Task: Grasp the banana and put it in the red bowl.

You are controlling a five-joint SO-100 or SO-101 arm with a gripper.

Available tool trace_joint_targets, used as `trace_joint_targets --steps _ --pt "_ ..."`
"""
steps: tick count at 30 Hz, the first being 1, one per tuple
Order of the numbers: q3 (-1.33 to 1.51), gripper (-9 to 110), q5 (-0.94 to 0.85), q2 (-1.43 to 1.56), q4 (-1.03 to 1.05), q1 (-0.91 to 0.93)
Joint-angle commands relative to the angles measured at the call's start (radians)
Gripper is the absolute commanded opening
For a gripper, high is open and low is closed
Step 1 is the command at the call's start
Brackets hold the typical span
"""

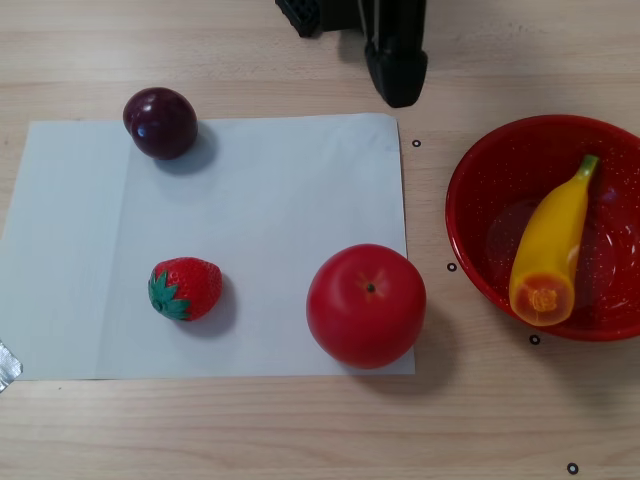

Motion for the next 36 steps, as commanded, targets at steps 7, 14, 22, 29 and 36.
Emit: trace_joint_targets --steps 7,14,22,29,36 --pt "0.304 0 0.011 0.219 -0.437 -0.061" --pt "0.684 0 0.051 0.344 -0.888 -0.112" --pt "0.976 0 0.061 0.506 -1.02 -0.149" --pt "1.063 0 0.028 0.6 -0.899 -0.143" --pt "1.065 0 0.005 0.669 -0.558 -0.152"
